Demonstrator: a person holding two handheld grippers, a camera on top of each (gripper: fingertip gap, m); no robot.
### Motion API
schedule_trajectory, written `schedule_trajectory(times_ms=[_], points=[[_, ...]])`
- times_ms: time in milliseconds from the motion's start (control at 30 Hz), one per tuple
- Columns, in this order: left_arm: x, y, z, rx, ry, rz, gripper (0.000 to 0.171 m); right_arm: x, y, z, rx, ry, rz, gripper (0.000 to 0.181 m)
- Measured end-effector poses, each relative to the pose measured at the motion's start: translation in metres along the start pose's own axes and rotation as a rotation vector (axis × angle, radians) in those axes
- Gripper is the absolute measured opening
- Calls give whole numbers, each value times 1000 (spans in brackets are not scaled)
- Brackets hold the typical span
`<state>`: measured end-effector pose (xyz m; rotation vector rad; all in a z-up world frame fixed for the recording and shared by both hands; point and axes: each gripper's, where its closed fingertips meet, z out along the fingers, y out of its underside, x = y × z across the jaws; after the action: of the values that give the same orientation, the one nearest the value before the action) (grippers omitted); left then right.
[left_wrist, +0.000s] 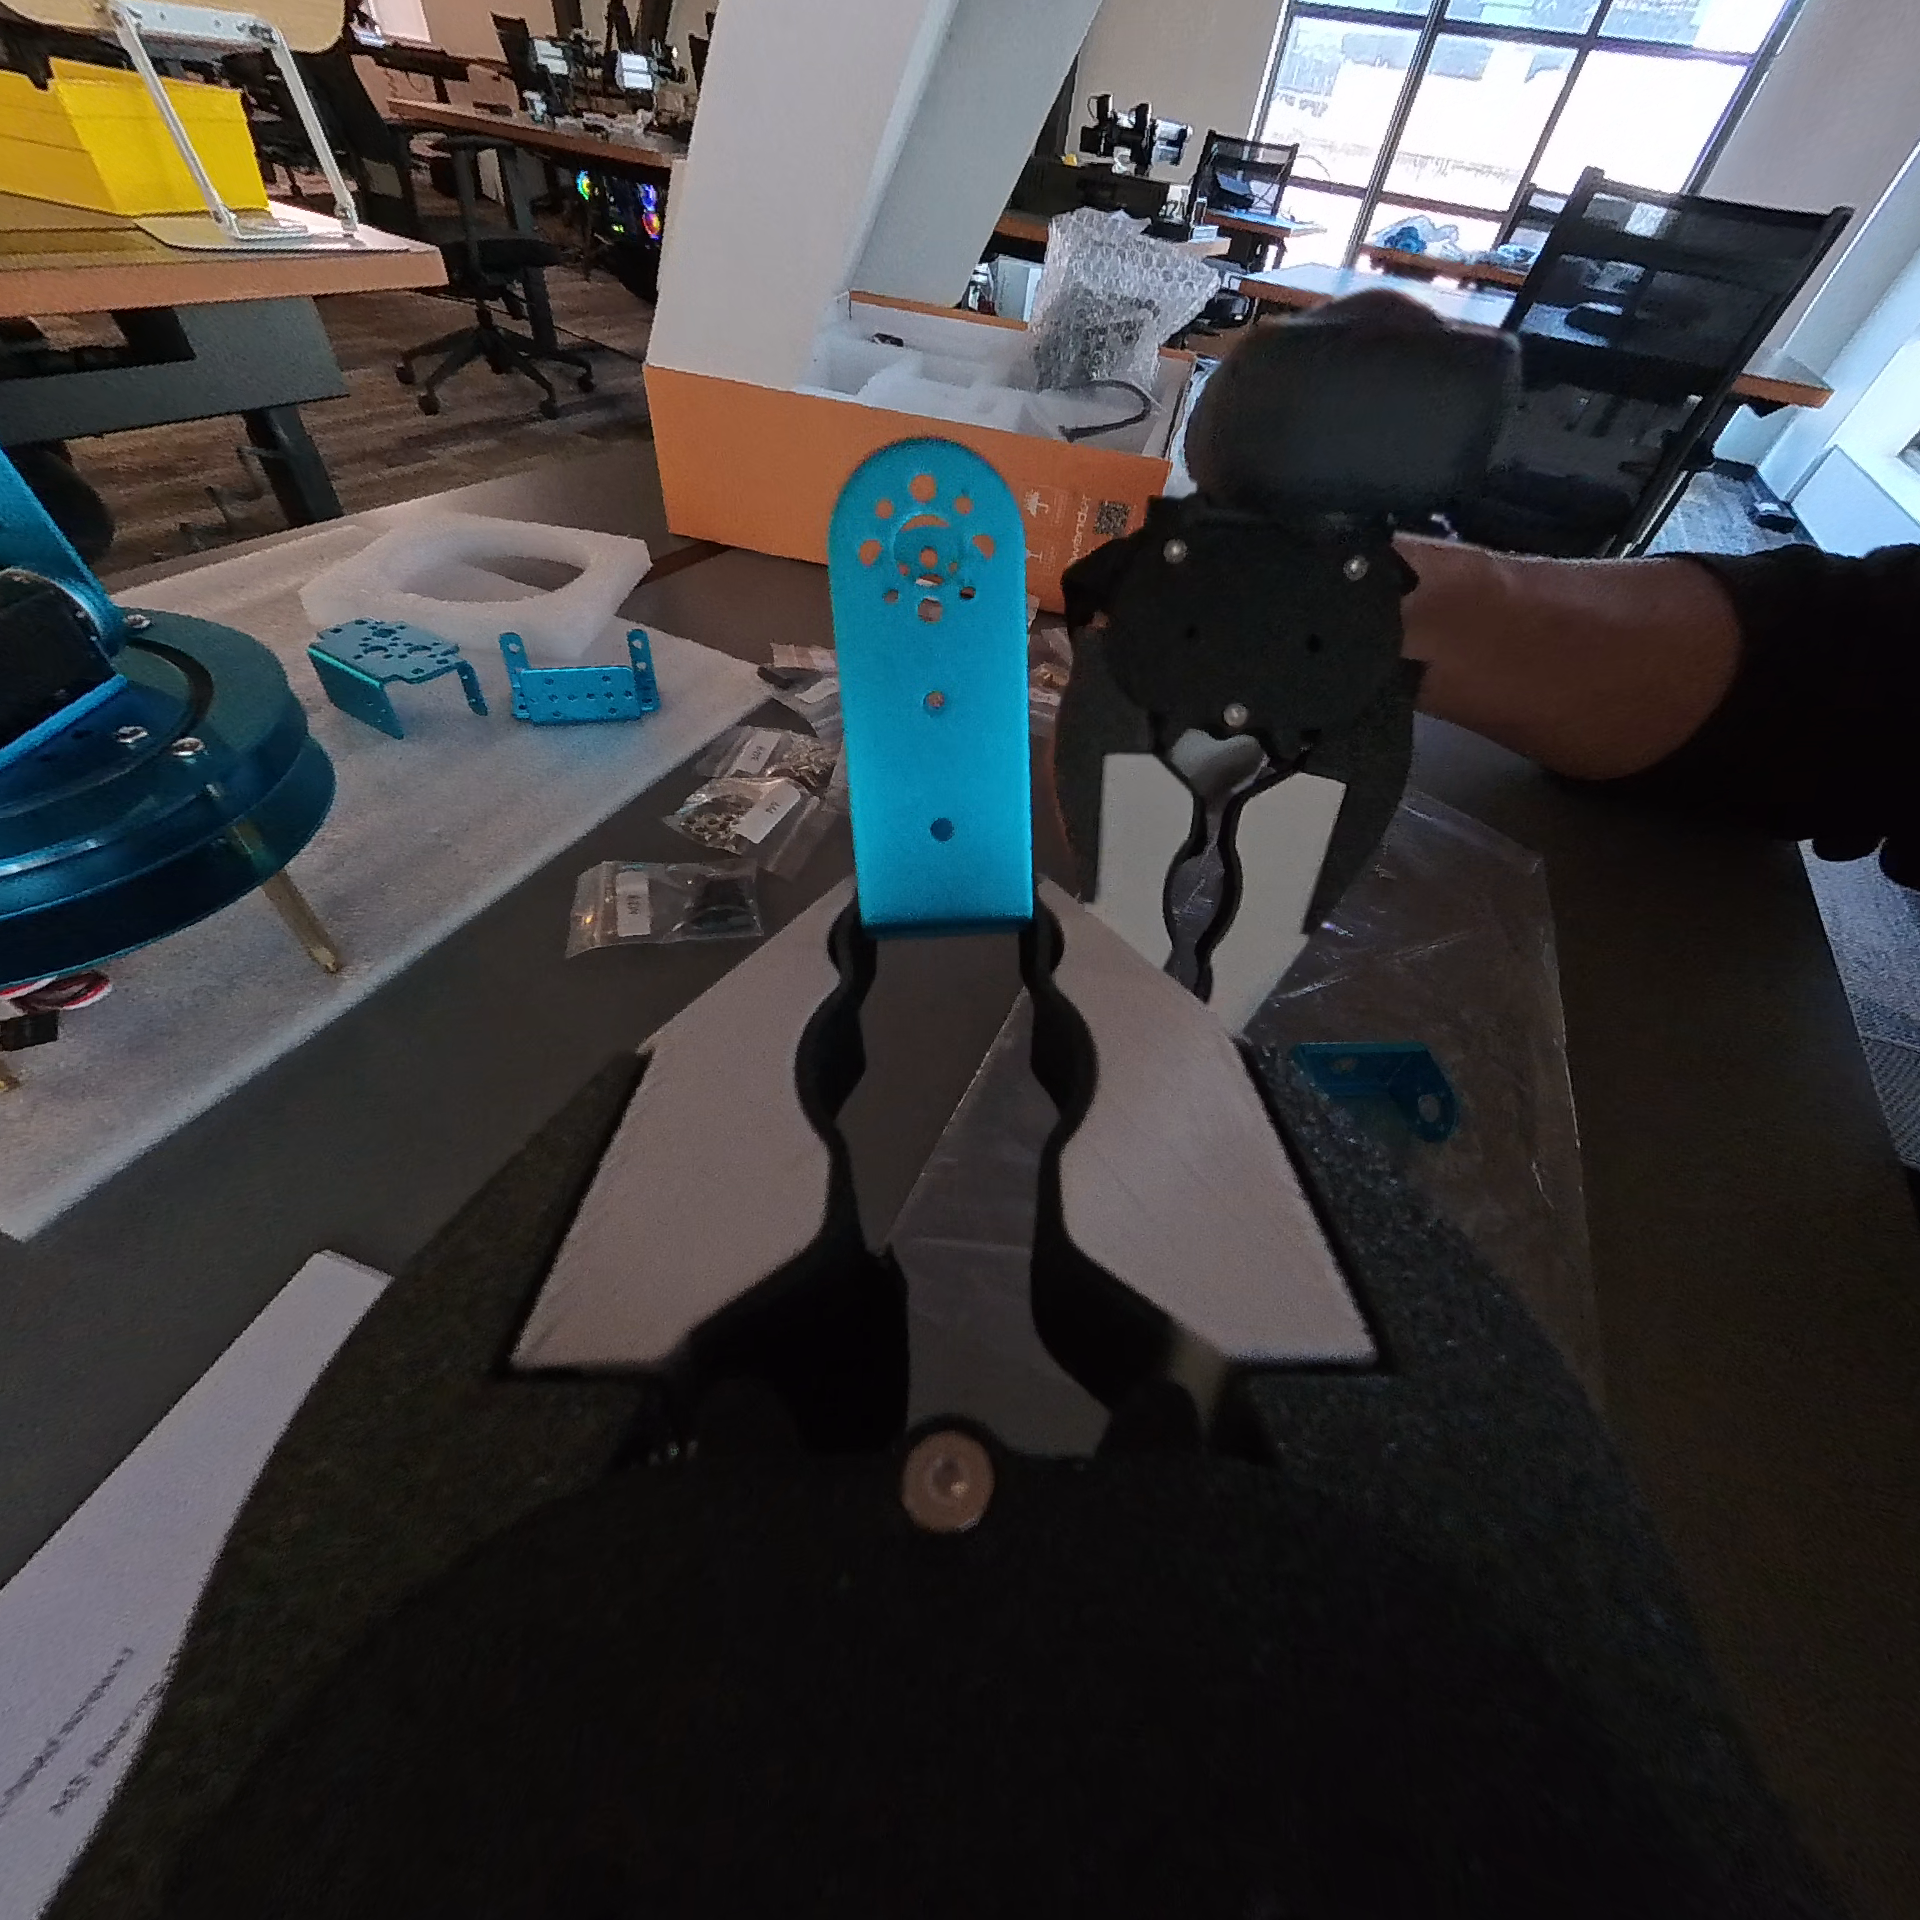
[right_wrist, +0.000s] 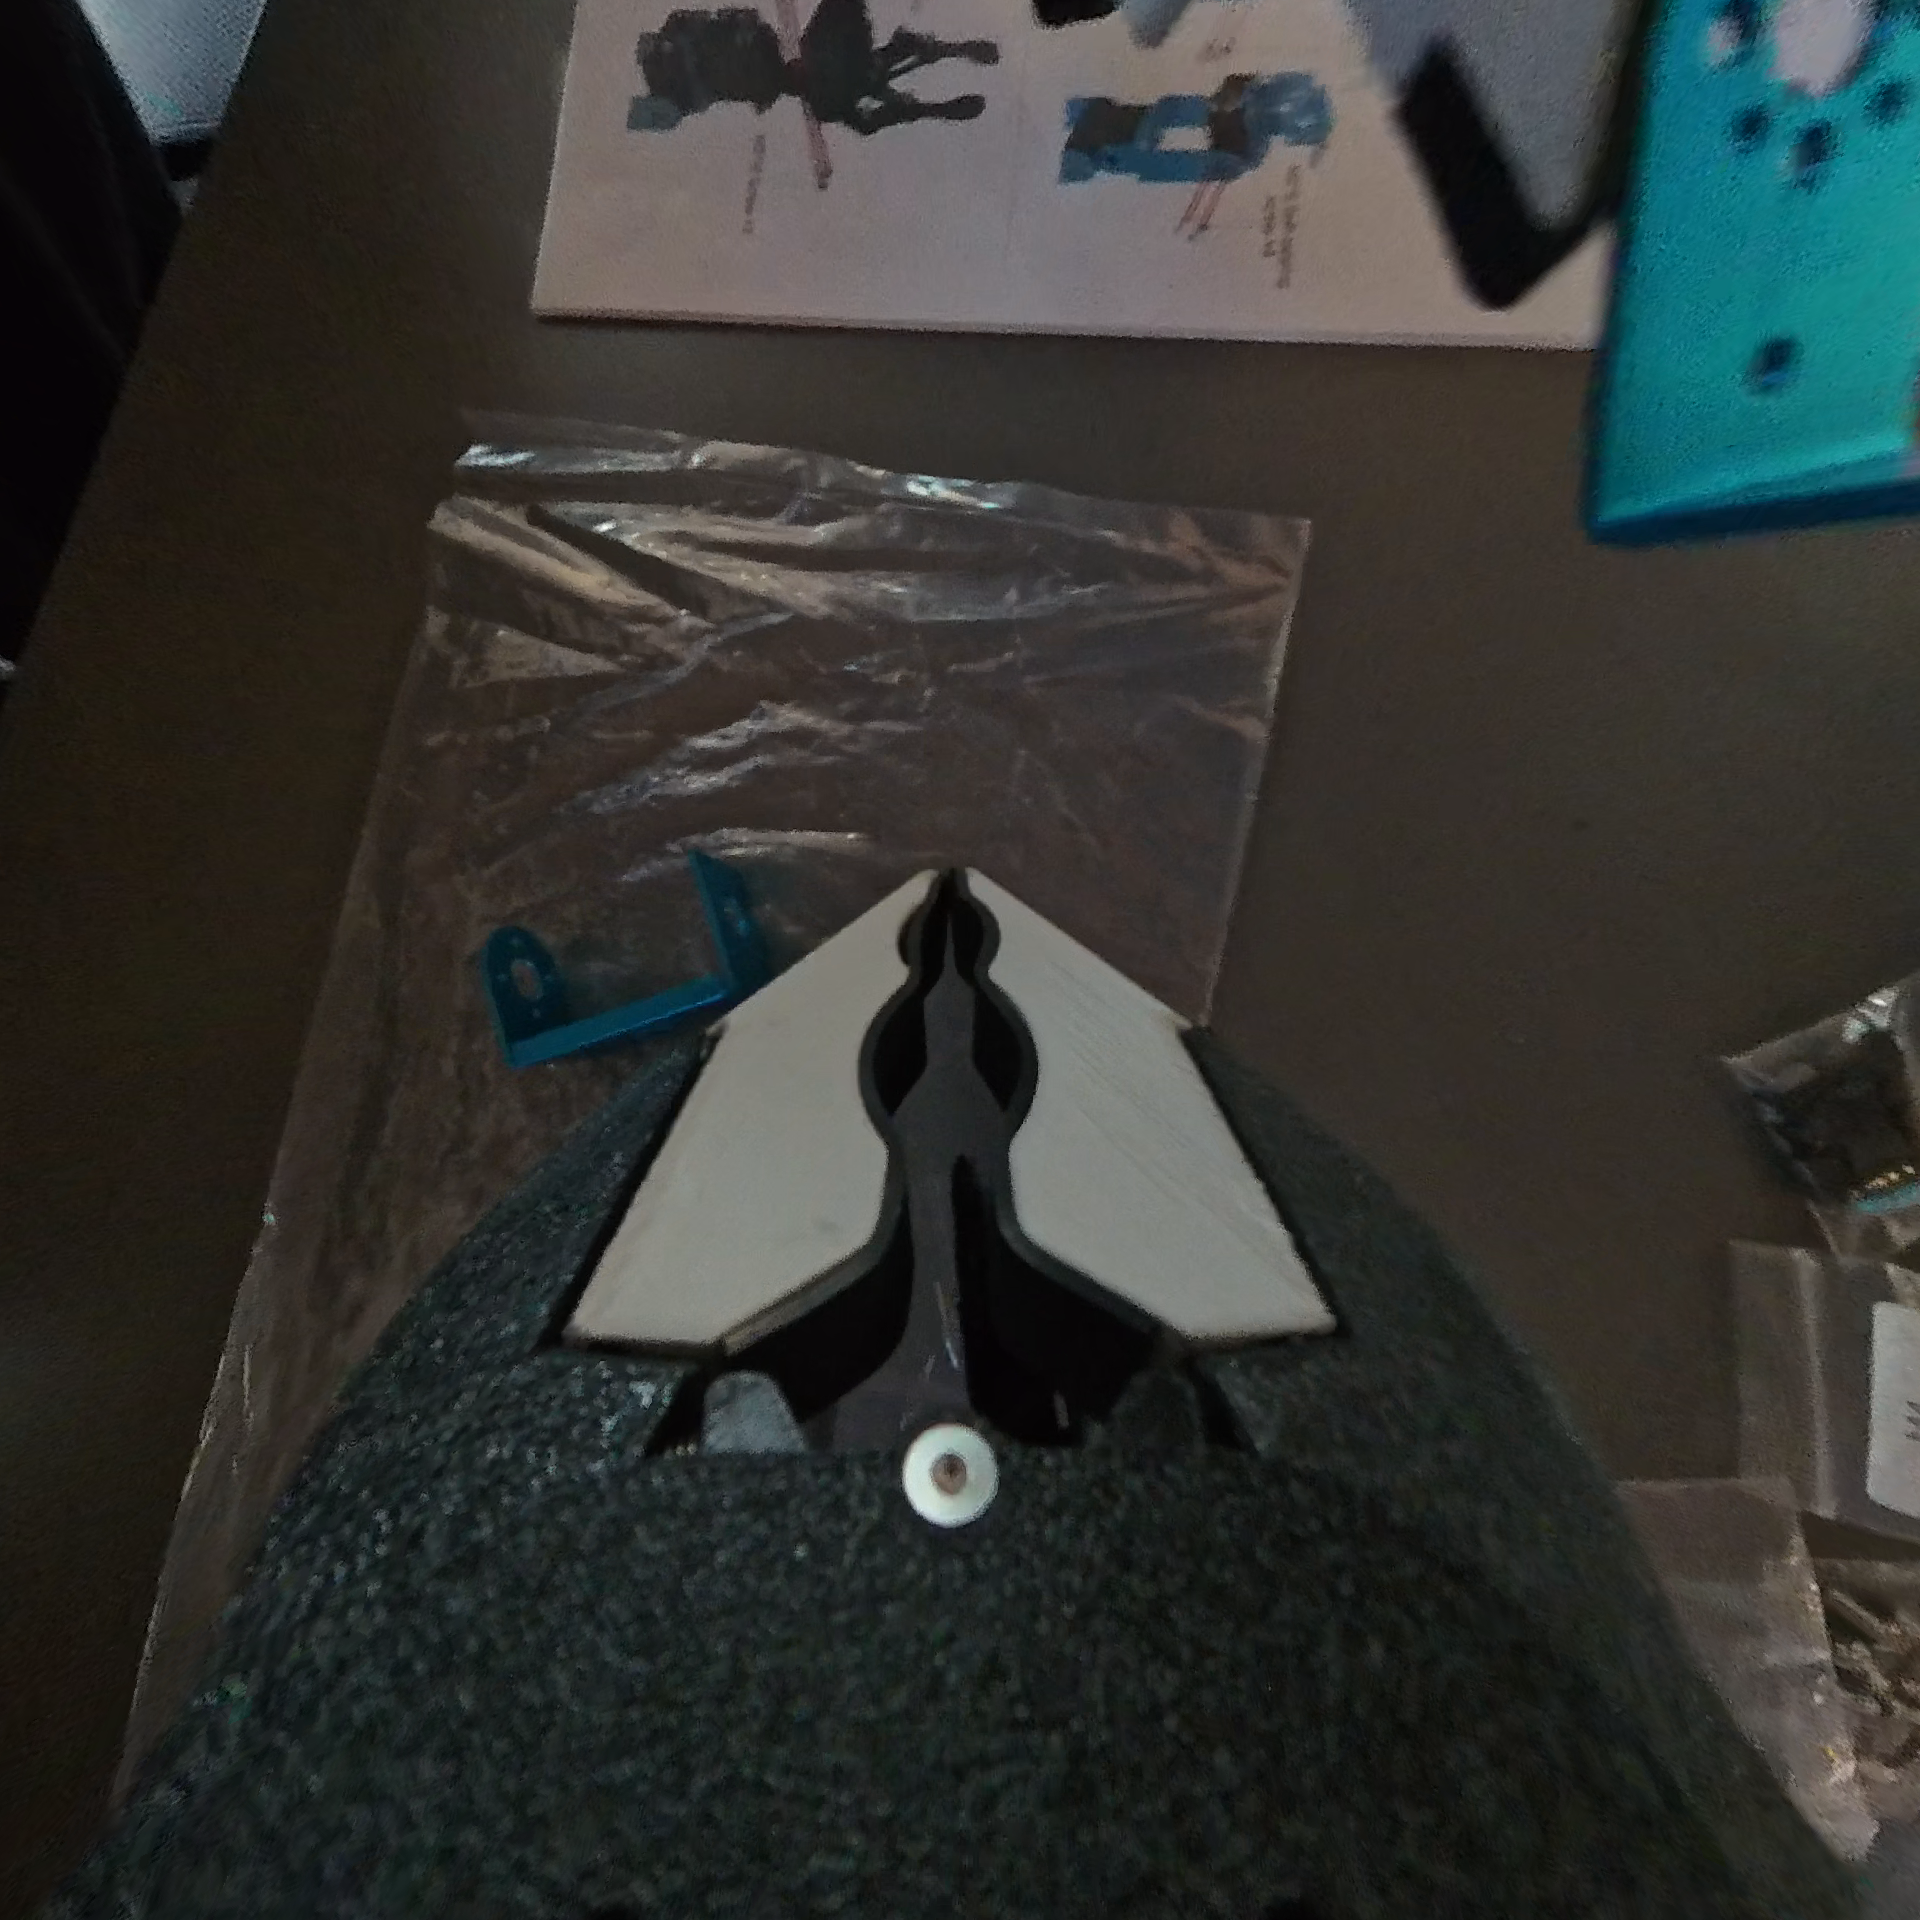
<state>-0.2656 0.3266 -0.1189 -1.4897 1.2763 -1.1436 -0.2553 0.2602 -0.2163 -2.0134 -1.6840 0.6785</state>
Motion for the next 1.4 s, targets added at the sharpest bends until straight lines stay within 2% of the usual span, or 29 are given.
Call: schedule_trajectory(times_ms=[67,267,300,333,467,533,600,700,767,867,1000,1200,1400], points=[[1,0,0,2,2,-1,27,5,-8,-8,70,27,38,0],[7,-2,1,20,29,-35,27,-6,-62,-62,460,51,153,0],[8,-1,2,18,36,-41,27,-9,-66,-66,487,55,172,0],[9,0,2,12,35,-37,27,-7,-62,-65,461,99,181,0],[9,-5,-1,26,30,-22,27,9,-6,-44,112,316,124,0],[11,-5,0,23,32,-19,27,6,9,-36,44,279,54,15],[14,-2,2,16,42,-11,27,-5,7,-27,43,163,-16,13],[15,0,3,10,44,-3,27,2,15,-16,-78,140,-142,22],[13,-2,2,16,37,1,27,5,15,-13,-80,114,-187,19],[7,-5,-1,27,19,-5,27,0,13,-9,-46,-9,-150,18],[0,-4,-2,25,12,-23,27,-2,12,-7,-14,-52,-162,11],[-4,0,-1,10,19,-44,27,-4,13,-7,20,-53,-162,4],[1,3,1,-2,39,-47,27,-4,13,-8,27,-56,-140,5]])
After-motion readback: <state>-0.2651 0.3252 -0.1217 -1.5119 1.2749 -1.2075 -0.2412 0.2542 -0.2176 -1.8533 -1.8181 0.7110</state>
